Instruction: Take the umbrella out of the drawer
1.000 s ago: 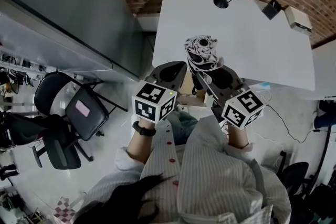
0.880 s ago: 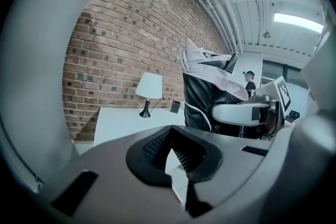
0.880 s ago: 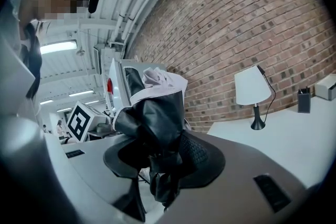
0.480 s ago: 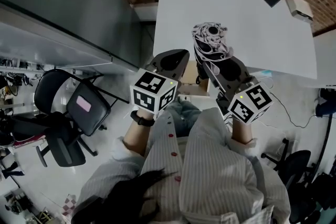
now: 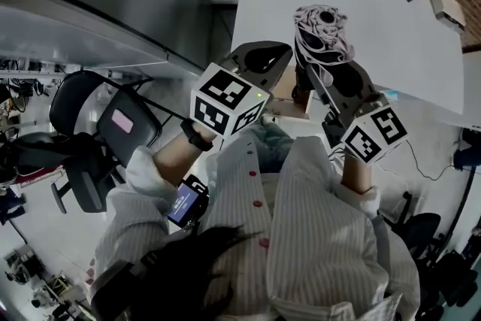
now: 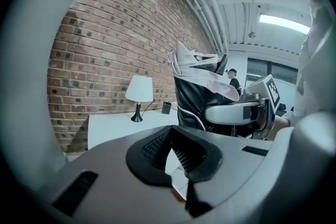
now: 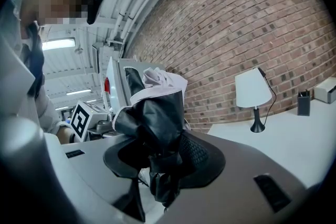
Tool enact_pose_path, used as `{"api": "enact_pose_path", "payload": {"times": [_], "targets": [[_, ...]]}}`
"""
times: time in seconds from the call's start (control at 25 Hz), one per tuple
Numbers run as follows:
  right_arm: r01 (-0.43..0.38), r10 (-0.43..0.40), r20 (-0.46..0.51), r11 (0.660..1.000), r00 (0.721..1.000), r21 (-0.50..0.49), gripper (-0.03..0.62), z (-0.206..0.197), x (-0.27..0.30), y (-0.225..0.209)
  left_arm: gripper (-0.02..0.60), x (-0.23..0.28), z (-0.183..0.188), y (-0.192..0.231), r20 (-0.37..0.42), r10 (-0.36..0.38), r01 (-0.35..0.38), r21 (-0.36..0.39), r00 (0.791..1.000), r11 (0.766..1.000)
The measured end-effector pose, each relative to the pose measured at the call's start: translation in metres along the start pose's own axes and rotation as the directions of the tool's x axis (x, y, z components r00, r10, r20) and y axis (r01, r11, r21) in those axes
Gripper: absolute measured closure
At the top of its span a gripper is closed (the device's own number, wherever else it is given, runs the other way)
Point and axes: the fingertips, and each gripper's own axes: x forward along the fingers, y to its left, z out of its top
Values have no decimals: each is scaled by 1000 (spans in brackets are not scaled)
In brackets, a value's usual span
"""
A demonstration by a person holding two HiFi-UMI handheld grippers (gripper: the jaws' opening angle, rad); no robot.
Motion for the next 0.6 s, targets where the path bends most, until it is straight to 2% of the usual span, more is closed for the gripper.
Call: {"api": "enact_pose_path", "payload": {"times": [0.16, 0.6], "targets": [[7, -7, -7, 1000, 1000, 3, 408, 0, 0, -2, 572, 2, 3, -2, -2, -12, 12, 25, 1000, 1000], [20, -20, -15, 1000, 1000, 4, 408, -4, 0, -3, 572, 5, -1, -2, -26, -22, 23, 26, 999, 999]]}}
